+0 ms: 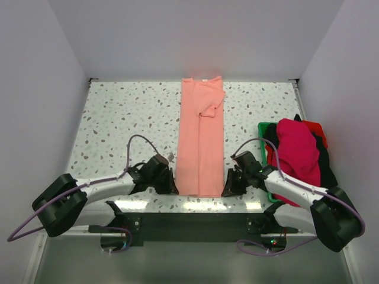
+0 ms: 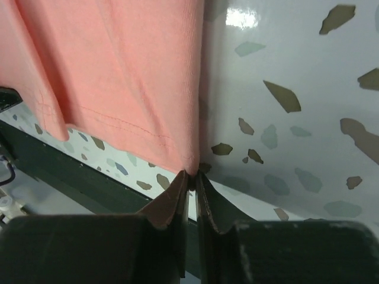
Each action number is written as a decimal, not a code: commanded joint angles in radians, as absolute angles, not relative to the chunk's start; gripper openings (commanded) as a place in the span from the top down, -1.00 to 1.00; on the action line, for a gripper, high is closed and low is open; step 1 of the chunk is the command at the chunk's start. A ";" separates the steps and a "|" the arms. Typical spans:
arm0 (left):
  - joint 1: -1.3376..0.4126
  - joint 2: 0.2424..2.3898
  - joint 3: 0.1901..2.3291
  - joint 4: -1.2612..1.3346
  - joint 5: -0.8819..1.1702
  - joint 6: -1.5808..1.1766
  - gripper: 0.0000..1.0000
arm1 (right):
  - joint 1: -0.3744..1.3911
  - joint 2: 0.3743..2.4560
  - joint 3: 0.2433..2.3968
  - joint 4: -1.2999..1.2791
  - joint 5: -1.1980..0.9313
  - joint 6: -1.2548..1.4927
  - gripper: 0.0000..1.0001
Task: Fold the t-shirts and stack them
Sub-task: Fold the tshirt
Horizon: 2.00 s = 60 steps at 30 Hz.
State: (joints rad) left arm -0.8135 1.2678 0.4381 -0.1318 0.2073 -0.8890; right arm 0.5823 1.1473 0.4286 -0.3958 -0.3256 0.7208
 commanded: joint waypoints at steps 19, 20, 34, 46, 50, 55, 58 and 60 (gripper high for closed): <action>-1.000 1.003 0.497 -0.304 0.020 -0.993 1.00 | 0.594 0.692 0.446 -0.660 -0.321 0.758 0.92; -0.996 1.028 0.521 -0.307 0.006 -0.982 1.00 | 0.594 0.709 0.478 -0.658 -0.293 0.744 0.92; -0.723 1.351 0.857 -0.183 -0.037 -0.879 1.00 | 0.568 1.255 0.963 -0.390 0.041 0.692 1.00; -0.545 1.732 1.256 -0.202 -0.006 -0.810 1.00 | 0.407 1.649 1.256 -0.288 0.009 0.643 1.00; -0.483 1.877 1.357 -0.209 0.029 -0.793 1.00 | 0.351 1.778 1.351 -0.287 -0.038 0.627 1.00; -0.431 2.020 1.448 -0.180 0.095 -0.764 0.99 | 0.304 1.939 1.457 -0.291 -0.093 0.624 0.99; -0.394 2.065 1.473 -0.144 0.170 -0.738 0.43 | 0.273 1.989 1.480 -0.281 -0.121 0.620 0.67; -0.368 2.059 1.460 -0.123 0.184 -0.724 -0.10 | 0.252 1.996 1.491 -0.279 -0.136 0.612 0.26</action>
State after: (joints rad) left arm -0.4015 2.0689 1.4223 -0.2035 0.1135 -0.7650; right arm 0.2802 1.9945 1.4353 -0.3134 -0.0937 0.6369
